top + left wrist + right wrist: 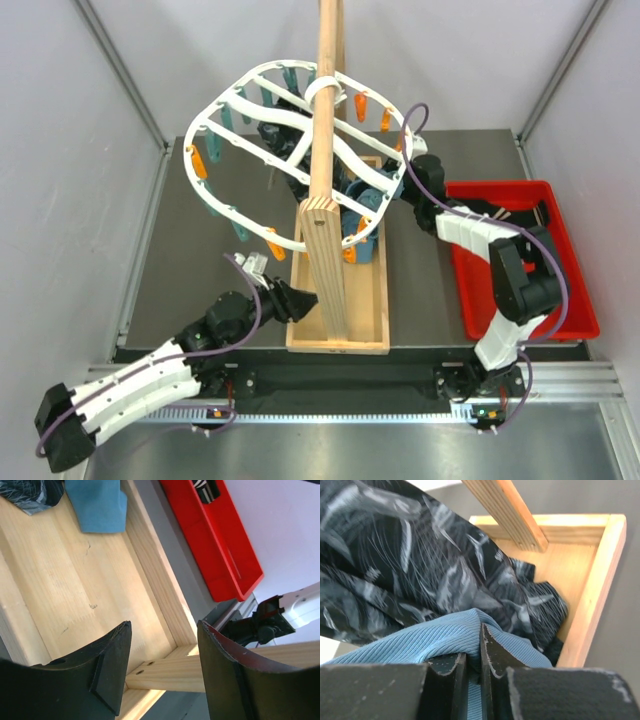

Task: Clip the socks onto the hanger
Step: Rotate the hanger.

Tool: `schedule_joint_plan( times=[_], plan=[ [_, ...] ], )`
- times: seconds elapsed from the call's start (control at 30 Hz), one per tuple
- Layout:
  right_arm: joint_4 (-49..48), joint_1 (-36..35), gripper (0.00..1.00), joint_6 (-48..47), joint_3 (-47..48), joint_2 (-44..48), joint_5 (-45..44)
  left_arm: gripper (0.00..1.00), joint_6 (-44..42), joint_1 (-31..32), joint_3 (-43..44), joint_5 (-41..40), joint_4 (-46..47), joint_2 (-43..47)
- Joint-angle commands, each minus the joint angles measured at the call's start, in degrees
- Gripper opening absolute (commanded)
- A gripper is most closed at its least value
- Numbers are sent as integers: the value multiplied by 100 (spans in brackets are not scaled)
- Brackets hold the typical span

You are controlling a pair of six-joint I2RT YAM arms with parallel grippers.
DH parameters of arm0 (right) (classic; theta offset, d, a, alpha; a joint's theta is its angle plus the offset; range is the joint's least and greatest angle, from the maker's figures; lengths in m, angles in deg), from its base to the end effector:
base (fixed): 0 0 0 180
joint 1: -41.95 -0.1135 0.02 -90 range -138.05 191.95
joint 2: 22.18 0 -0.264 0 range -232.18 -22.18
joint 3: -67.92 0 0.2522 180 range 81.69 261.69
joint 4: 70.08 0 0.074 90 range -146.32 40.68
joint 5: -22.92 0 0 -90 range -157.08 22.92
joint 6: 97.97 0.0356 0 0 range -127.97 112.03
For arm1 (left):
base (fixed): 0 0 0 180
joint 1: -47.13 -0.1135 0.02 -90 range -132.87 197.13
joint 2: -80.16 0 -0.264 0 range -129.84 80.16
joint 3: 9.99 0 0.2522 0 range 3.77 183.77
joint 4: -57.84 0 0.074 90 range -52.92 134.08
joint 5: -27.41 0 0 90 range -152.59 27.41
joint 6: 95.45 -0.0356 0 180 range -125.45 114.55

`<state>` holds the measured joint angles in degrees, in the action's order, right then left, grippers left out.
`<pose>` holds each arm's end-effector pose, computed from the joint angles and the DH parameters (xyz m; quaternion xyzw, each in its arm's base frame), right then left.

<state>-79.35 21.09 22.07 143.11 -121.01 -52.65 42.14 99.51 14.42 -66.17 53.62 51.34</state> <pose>0.3675 0.1495 0.2463 -0.0140 0.7874 0.3510 0.5066 0.0924 -0.1162 0.2049 0.0113 0.7581 -0.4838 0.4371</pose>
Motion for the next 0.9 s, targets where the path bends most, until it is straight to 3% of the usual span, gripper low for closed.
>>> schedule_joint_plan(
  times=[0.0, 0.17, 0.53, 0.87],
  plan=[
    [245, 38, 9, -332, -43, 258, -72, 60, -136, 18, 419, -100, 733, -439],
    [658, 56, 21, -560, -219, 636, -160, 59, 74, 18, 578, 110, 1330, -897],
    [1880, 196, 62, -640, -718, 1673, -582, 58, 619, 18, 473, 322, 1832, -1258],
    [2653, 557, 72, -728, -1932, 3324, -732, 53, 1050, 18, 139, 269, 1964, -783]
  ],
)
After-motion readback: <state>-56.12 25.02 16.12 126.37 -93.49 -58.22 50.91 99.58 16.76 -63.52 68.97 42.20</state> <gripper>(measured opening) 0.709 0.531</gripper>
